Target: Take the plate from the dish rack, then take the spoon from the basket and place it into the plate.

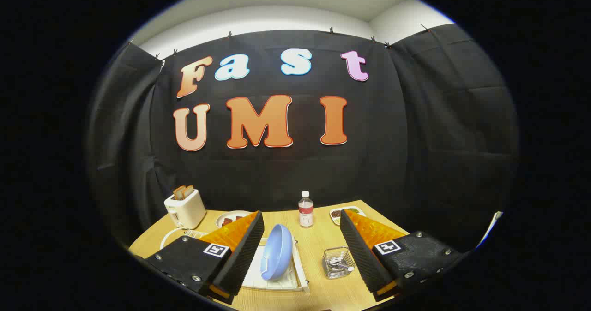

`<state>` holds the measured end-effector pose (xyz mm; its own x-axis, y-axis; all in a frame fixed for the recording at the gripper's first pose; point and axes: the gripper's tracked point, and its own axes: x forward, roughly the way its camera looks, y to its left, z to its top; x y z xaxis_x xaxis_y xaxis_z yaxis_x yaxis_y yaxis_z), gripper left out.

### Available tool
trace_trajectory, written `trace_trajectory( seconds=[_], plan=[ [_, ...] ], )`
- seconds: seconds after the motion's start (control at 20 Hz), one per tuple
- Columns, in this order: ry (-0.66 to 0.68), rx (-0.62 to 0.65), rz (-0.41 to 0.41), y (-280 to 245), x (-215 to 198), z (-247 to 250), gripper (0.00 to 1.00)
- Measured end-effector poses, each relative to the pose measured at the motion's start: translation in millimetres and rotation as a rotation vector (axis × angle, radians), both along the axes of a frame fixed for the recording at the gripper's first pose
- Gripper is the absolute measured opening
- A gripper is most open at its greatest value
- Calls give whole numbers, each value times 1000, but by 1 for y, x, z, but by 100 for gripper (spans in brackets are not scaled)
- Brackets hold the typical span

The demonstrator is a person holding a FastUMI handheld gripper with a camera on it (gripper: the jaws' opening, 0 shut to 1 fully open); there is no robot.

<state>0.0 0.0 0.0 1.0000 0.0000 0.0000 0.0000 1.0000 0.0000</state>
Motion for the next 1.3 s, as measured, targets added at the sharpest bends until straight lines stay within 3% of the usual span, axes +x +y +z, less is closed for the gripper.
trace_trajectory(
  seconds=[0.4, 0.95, 1.3],
  plan=[
    [23, 25, 13, 0, 5, -4, 98],
    [112, -58, 44, 12, 28, -37, 99],
    [212, -131, 71, 24, 63, -72, 99]
  ],
)
